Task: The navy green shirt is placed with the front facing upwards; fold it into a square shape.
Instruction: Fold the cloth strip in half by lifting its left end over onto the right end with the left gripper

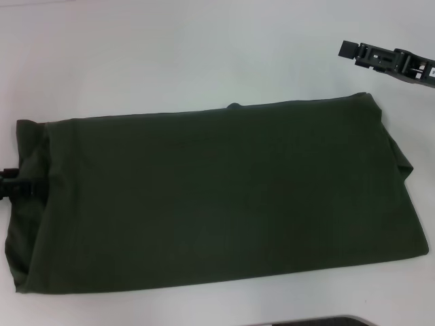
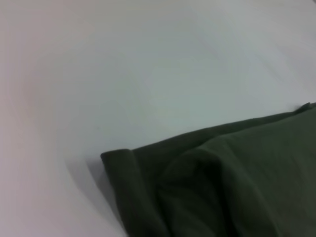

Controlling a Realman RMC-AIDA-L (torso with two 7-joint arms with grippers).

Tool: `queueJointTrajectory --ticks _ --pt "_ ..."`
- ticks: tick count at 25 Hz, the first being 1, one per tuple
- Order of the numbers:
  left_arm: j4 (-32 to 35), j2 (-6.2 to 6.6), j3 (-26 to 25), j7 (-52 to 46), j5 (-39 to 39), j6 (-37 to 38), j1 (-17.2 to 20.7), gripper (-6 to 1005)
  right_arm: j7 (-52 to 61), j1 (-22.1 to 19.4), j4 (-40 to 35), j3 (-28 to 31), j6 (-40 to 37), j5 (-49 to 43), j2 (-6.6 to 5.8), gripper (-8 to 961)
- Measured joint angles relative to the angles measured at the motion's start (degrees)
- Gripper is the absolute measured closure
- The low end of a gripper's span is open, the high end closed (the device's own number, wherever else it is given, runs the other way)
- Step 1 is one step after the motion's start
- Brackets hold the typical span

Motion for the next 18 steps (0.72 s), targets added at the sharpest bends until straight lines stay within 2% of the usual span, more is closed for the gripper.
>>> queueJointTrajectory --ticks 18 --pt "-0.67 -0.22 1.5 -0.56 1.67 0.3 -0.58 138 0.0 -0.01 0.05 0.0 0.0 0.05 0.0 37"
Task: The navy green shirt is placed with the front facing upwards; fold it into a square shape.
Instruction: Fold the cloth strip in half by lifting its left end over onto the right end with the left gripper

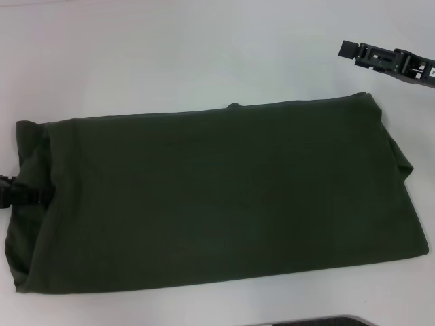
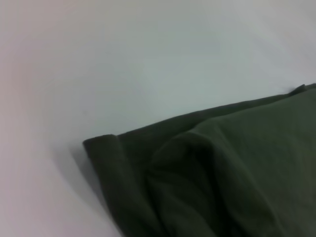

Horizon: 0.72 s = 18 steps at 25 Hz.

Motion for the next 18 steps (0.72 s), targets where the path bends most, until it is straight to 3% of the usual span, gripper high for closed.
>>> queueJointTrajectory --ticks 18 --pt "-0.74 -0.21 1.31 0.22 -0.57 2.49 -1.21 138 0.0 -0.01 0.01 0.0 0.0 0.0 0.0 37"
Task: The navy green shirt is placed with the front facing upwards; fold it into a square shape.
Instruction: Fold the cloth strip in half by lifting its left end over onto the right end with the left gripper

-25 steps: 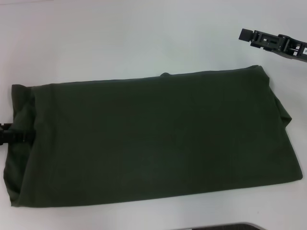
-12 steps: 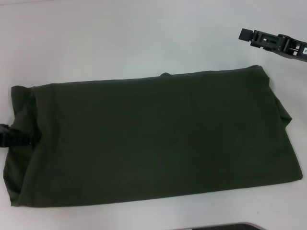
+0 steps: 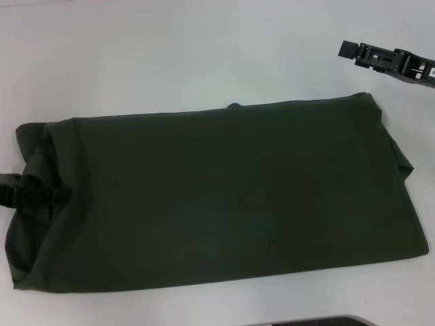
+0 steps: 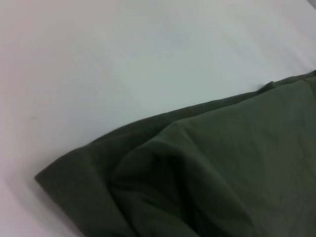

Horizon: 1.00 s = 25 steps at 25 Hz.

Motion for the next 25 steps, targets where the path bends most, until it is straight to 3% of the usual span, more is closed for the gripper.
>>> queueJointTrajectory --ticks 25 --pt "-0.08 0.06 0.63 -0.08 -0.1 2.11 -0.81 180 0.0 0.0 -0.09 0.0 0.0 0.0 0.0 37"
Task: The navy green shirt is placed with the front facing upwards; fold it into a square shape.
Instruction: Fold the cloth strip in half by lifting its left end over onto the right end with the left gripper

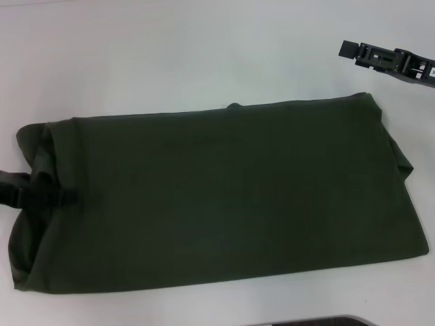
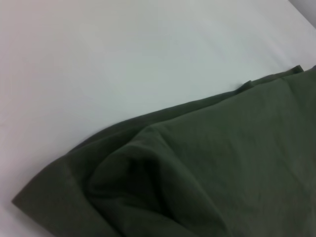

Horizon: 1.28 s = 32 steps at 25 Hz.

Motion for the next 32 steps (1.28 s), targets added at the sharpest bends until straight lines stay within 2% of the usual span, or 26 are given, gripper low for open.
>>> queueJointTrajectory --ticks 13,22,32 --pt "0.31 -0.27 0.35 -0.05 0.47 -0.59 0.12 247 0.0 -0.13 0.25 0.0 -0.02 0.0 0.0 37" --pt "0.86 -0.65 4.36 -1.17 0.64 -0.76 0.06 293 0.0 -0.19 0.15 0.08 -0.24 0.03 0.0 37" --pt "1.14 -0.68 4.37 -1.67 0.73 -1.31 0.03 687 -0.05 -0.77 0.07 0.2 -0.24 0.77 0.0 36"
